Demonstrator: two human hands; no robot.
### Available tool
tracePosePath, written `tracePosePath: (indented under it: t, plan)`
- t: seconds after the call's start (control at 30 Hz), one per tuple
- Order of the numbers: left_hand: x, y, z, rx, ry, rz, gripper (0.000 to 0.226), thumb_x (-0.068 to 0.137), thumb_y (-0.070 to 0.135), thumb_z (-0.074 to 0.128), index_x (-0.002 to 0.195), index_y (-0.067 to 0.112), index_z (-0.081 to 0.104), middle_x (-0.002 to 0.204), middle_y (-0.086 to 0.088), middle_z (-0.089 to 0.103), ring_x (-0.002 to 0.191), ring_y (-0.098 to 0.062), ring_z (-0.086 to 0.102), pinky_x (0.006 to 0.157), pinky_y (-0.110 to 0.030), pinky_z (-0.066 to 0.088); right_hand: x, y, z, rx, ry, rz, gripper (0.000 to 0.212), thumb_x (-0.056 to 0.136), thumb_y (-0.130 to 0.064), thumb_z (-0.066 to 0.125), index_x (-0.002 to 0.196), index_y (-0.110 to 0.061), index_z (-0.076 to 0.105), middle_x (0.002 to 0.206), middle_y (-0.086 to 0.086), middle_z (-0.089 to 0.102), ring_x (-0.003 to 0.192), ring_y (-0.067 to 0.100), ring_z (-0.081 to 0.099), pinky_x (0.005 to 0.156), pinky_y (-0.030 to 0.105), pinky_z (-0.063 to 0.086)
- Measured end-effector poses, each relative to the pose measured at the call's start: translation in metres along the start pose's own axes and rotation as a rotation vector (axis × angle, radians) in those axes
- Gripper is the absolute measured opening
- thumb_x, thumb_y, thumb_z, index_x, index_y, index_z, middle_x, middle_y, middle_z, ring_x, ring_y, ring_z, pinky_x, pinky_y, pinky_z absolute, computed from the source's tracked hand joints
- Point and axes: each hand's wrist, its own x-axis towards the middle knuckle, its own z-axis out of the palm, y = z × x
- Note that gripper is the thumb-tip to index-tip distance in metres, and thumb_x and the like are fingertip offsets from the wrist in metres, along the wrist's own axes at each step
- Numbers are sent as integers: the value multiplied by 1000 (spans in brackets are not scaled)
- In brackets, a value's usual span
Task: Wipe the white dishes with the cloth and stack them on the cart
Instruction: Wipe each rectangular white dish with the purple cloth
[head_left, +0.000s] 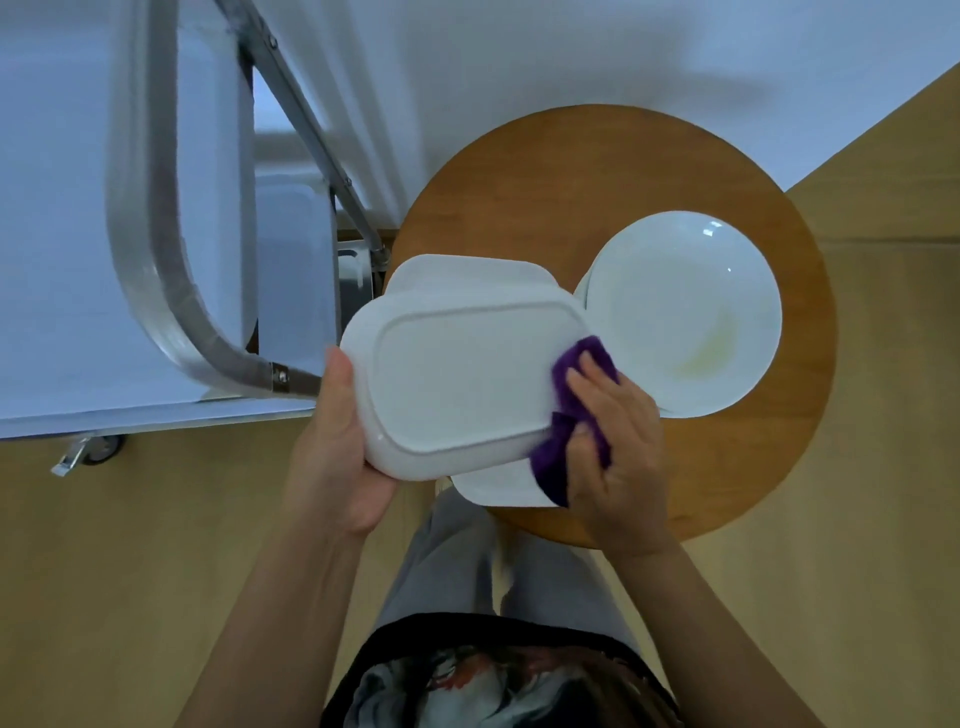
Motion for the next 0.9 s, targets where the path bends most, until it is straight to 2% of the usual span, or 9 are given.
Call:
tracePosePath:
  t: [0.1,0.17,0.27,0.37,0.47,0.57,0.7,0.8,0.9]
  plan:
    - [-10,-8,-6,231,-78,29,51,79,68,50,106,30,72,106,1,73,99,-14,69,72,-26,57,-4,6,-24,270,-46,537,26,81,-22,43,89,-32,65,89,-12,68,87,7,61,72,21,52]
    - [-16,-15,-6,412,-142,28,55,62,79,62,90,34,77,90,3,75,85,-11,70,70,-26,57,-3,18,-41,454,-93,987,20,80,-26,46,71,-26,64,68,-7,65,77,17,63,65,30,53]
    - [-24,-24,-3,567,-252,63,63,58,85,58,78,28,78,74,3,73,69,-7,68,63,-18,53,2,38,-71,592,-296,1473,61,86,-60,44,46,-15,57,45,1,54,46,18,57,60,32,48]
    - [-27,-29,4,621,-433,91,73,71,80,53,71,10,74,68,2,69,62,-8,63,62,-16,50,-1,56,-88,648,-583,1485,74,81,-71,40,45,-12,63,44,5,55,40,16,57,57,30,48]
    - [-27,-31,7,707,-514,120,66,81,73,43,73,14,72,67,4,68,59,-8,62,62,-15,48,-5,68,-90,717,-600,1465,38,89,-44,51,86,-10,67,58,9,64,47,18,62,49,25,53]
    - [-20,-42,10,819,-304,167,52,91,55,40,84,19,76,76,7,71,73,-4,66,68,-12,49,-11,74,-89,714,-653,1419,18,88,-27,52,87,-11,60,60,7,64,48,17,60,46,24,51]
    - [-10,-65,13,657,-16,122,54,89,51,35,136,29,48,132,9,58,122,-8,52,98,-26,43,-21,77,-83,657,-683,1405,11,82,-17,56,82,-7,61,63,10,65,48,19,61,45,24,50]
    - [-7,-81,3,552,88,-12,36,100,38,36,130,25,50,120,6,63,118,-17,55,86,-26,47,-27,85,-77,592,-683,1258,10,86,-12,57,90,-6,64,82,12,69,65,21,65,57,28,52]
    - [-5,-102,-7,894,238,-66,20,102,25,39,114,17,52,103,2,61,96,-16,59,65,-19,42,-26,96,-70,384,-732,1126,12,92,-23,57,89,-16,67,82,4,70,74,21,67,60,26,51]
